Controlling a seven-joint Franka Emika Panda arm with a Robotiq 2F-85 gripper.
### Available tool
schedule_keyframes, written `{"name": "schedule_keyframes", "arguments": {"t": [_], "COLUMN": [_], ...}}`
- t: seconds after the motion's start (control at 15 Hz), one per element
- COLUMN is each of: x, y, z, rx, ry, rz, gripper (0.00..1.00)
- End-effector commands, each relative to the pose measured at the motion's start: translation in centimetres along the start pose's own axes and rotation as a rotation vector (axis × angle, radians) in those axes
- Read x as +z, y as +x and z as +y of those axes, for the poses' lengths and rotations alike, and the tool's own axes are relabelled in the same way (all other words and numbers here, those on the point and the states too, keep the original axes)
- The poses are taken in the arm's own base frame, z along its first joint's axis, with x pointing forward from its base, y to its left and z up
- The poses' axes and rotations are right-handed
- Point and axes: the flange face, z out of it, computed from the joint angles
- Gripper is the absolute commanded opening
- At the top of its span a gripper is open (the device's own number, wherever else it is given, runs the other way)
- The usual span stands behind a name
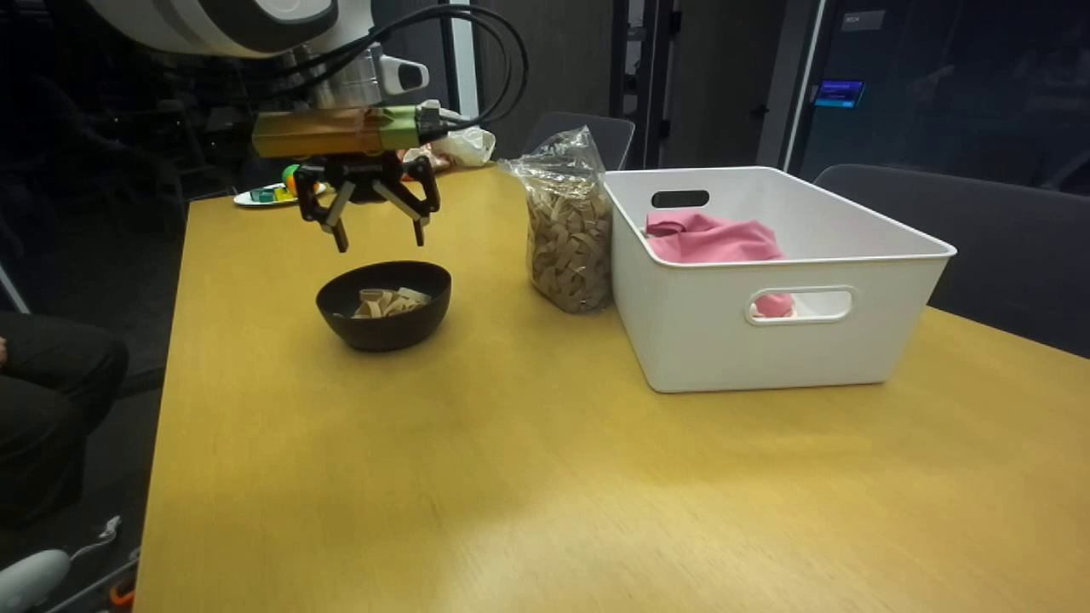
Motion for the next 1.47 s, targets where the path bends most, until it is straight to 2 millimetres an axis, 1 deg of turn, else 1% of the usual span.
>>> {"name": "schedule_keyframes", "arguments": {"t": [0.0,0.13,0.73,1.13,1.4], "x": [0.2,0.3,3.9,6.9,8.3], "y": [0.3,0.4,0.9,0.9,1.5], "z": [-0.2,-0.3,0.2,-0.7,-1.4], "rx": [-0.026,-0.043,-0.002,0.022,0.024], "ry": [-0.018,-0.027,-0.002,0.077,0.086], "rz": [-0.006,-0.011,-0.03,-0.044,0.023], "gripper": [1.0,1.0,1.0,1.0,1.0]}}
